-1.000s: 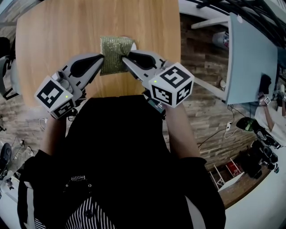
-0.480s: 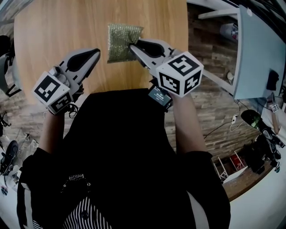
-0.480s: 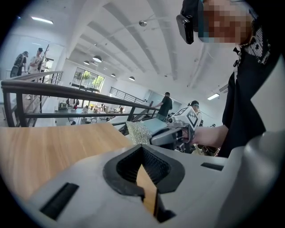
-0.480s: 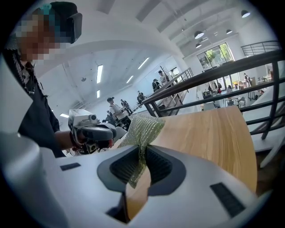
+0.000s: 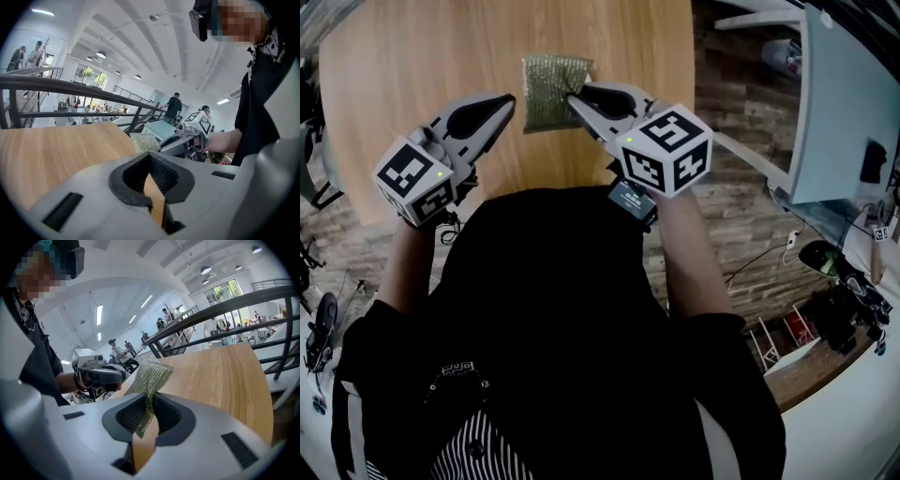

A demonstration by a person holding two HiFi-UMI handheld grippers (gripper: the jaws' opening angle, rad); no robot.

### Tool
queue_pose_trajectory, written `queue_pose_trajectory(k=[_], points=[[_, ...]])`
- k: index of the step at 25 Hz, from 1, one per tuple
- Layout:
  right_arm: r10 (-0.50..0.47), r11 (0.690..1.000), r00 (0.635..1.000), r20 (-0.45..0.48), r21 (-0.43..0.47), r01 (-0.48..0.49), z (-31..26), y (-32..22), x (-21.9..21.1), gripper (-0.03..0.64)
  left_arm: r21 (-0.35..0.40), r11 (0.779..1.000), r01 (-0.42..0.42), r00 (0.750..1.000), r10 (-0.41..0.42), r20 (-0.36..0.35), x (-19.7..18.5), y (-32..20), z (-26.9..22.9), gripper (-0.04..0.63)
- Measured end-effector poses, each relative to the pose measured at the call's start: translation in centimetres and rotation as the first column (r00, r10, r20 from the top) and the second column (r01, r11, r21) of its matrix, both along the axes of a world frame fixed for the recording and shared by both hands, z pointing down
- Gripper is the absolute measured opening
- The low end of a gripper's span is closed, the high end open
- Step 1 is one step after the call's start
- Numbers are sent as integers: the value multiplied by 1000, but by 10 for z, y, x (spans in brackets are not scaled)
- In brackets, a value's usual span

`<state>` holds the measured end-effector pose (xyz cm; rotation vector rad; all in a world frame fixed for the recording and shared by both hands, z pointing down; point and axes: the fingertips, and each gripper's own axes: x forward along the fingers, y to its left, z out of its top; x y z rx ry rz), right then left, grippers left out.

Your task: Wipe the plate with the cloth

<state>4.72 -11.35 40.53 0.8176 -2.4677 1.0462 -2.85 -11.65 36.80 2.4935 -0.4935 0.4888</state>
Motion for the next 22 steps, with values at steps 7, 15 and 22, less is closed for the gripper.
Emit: queue_pose_trajectory(k=[7, 15, 22], points=[[6, 998, 999, -47, -55, -9, 33, -2, 2, 43, -16, 999, -48, 996, 49, 73, 6, -6, 41, -5], [-5, 992, 987, -159, -127, -16, 92, 1, 10, 43, -80, 992, -99, 967, 115, 230, 1, -4, 127, -5], [-47, 983, 971, -235, -186, 3, 137, 3, 16, 43, -170, 970, -173, 910, 224, 350, 5, 13, 191, -5]])
